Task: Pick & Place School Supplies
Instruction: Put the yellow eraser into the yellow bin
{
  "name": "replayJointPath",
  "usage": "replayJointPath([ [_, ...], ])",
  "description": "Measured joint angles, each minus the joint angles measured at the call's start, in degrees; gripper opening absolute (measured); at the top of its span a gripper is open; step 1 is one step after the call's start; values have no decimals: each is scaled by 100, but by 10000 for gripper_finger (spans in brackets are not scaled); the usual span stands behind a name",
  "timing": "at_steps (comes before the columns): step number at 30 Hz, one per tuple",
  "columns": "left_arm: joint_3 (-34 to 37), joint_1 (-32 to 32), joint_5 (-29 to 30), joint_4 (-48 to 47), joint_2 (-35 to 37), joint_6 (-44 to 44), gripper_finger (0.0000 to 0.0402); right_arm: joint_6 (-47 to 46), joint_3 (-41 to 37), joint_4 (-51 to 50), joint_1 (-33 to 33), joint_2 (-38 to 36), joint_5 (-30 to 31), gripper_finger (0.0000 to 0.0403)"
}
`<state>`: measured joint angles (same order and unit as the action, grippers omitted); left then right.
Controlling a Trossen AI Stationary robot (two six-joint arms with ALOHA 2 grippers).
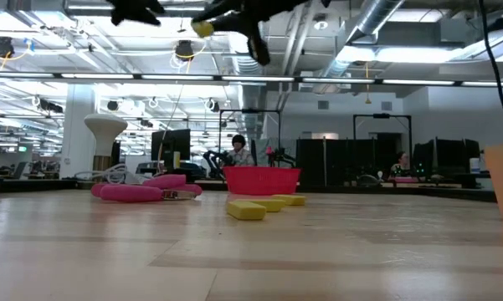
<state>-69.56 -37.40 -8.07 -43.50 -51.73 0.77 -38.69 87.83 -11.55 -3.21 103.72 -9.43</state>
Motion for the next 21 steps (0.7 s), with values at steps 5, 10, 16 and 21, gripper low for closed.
replayJointPath([
  [5,0,4,8,56,675,-730,186,277,-35,482,-179,333,-777,18],
  [10,-5,4,120,127,1047,-1118,186,465,-9,706,-344,516,-1415,18],
  [16,-7,4,252,128,1157,-1171,186,267,212,986,-307,800,-2000,18],
  [21,-7,4,250,140,1105,-1019,186,269,1062,1016,-76,1460,-2068,18],
])
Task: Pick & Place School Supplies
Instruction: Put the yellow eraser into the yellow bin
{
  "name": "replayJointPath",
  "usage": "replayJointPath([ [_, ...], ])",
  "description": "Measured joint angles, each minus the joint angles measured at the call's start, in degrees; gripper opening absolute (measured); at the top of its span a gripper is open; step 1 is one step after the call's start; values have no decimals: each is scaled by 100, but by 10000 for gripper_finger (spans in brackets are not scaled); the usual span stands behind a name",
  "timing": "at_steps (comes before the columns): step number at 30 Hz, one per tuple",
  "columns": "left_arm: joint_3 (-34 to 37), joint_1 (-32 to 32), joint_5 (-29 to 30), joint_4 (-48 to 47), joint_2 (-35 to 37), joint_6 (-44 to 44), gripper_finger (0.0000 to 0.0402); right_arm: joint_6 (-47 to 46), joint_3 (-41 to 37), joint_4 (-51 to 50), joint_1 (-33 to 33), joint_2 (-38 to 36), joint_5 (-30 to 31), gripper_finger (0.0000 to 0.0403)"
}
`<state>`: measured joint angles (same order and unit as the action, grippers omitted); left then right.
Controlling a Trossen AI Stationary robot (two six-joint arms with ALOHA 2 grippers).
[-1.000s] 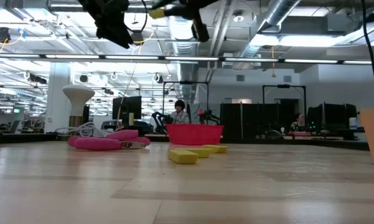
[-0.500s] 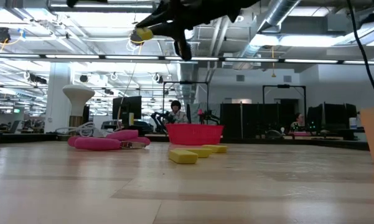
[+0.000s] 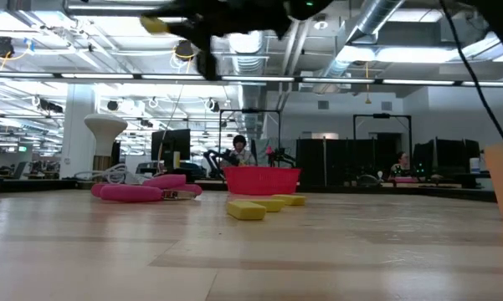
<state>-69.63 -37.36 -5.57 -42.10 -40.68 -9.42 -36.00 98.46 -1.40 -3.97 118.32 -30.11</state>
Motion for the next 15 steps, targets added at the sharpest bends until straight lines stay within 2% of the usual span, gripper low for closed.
replayJointPath([
  [4,0,0,-389,-172,-78,46,186,3,823,-12,143,460,2,18],
  [9,4,0,-497,-1159,-148,382,186,296,1660,32,68,594,157,18],
  [15,4,0,-402,-683,-158,237,186,694,2328,-48,-402,474,323,16],
])
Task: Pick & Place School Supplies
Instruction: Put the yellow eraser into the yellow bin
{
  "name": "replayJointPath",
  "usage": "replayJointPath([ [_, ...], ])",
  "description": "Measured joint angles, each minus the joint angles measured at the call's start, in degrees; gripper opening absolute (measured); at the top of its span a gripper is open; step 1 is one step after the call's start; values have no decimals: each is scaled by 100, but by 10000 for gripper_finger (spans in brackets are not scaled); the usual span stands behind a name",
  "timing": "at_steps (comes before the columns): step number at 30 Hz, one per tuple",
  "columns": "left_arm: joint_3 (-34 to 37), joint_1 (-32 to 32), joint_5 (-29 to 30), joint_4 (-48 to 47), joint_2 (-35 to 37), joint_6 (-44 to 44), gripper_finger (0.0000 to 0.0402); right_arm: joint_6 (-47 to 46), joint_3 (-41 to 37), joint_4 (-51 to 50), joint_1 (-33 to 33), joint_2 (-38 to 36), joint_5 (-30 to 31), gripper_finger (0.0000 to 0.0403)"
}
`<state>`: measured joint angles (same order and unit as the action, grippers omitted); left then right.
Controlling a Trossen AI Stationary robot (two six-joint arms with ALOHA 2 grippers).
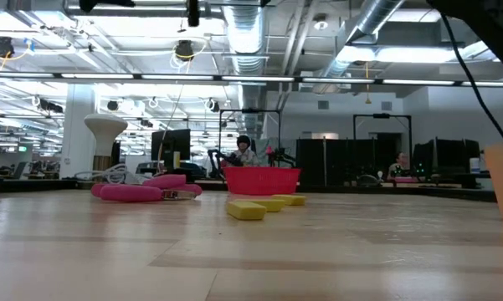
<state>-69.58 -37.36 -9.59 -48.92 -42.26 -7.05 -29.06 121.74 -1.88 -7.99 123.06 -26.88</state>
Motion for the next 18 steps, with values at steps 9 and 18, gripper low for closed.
replayJointPath([
  [9,0,0,-585,1547,-101,-723,186,472,746,-116,-400,-51,245,16],
  [18,0,105,-1492,1874,-552,-1148,186,714,950,-102,-648,-51,581,16],
])
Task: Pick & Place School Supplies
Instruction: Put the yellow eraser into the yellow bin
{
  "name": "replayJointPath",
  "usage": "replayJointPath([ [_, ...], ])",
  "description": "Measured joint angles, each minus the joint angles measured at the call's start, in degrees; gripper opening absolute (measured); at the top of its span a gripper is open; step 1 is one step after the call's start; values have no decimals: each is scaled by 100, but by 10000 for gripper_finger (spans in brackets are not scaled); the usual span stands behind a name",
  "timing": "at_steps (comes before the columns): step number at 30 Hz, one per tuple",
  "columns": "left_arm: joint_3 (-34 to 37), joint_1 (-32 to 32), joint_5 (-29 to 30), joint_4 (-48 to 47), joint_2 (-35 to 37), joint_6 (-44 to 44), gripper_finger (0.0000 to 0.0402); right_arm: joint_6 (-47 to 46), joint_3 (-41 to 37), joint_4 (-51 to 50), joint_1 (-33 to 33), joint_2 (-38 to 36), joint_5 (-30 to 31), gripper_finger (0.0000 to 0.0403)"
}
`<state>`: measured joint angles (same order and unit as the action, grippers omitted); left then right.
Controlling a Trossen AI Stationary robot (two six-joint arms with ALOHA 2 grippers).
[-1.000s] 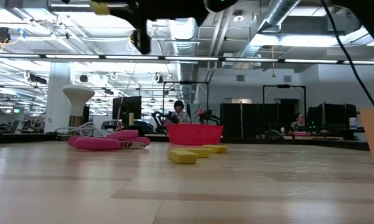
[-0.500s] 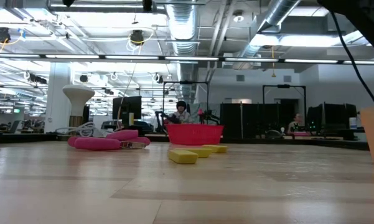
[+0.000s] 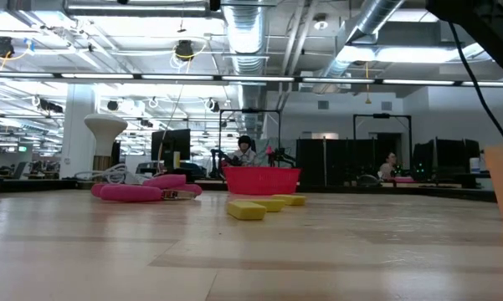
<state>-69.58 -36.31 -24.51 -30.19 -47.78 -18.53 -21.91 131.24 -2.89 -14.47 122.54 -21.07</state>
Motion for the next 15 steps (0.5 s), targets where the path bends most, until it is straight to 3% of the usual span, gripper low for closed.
replayJointPath([
  [7,0,221,-3,570,-328,0,186,2,0,35,-19,2,-1,16],
  [15,0,270,-3,612,-486,15,178,0,0,138,-19,2,-1,16],
])
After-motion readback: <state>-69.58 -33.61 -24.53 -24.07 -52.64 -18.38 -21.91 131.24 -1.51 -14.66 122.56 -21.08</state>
